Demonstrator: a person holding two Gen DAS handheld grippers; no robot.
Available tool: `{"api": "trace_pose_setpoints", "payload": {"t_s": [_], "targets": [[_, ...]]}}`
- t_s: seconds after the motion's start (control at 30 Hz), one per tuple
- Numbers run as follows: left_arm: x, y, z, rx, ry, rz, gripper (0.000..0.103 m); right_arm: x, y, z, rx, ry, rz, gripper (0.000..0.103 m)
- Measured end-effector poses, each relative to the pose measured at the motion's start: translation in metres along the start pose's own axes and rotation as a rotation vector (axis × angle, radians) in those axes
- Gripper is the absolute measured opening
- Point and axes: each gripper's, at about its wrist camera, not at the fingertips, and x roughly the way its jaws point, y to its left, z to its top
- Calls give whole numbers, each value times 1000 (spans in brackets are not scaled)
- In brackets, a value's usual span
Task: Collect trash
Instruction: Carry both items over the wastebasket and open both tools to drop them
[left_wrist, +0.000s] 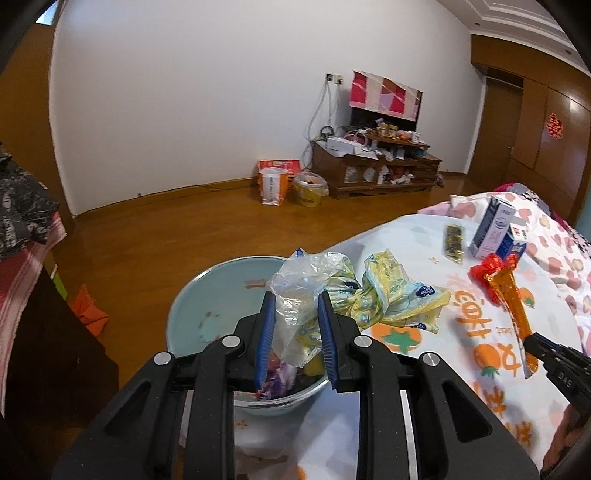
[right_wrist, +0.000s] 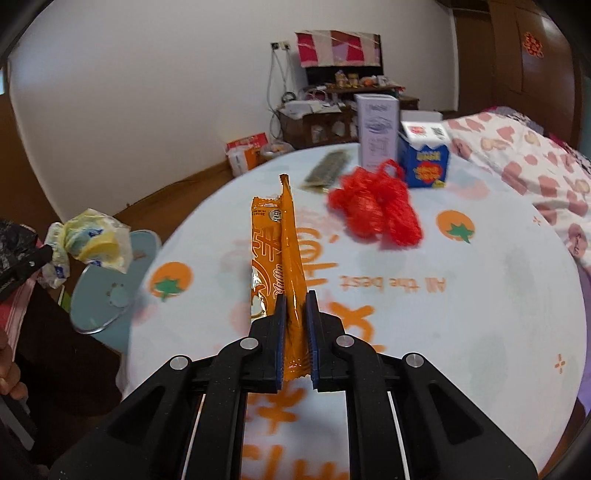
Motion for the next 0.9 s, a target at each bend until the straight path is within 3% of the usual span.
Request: {"api": "trace_pose_setpoints", "payload": {"t_s": [0.33,0.9], "targets": [[-6,35,-6,-24,-17,85,24,-1,60,-4,-66,7,84,11],[5,79,-14,-88,14,143,24,18,135,-1,-169,35,172,12]]}}
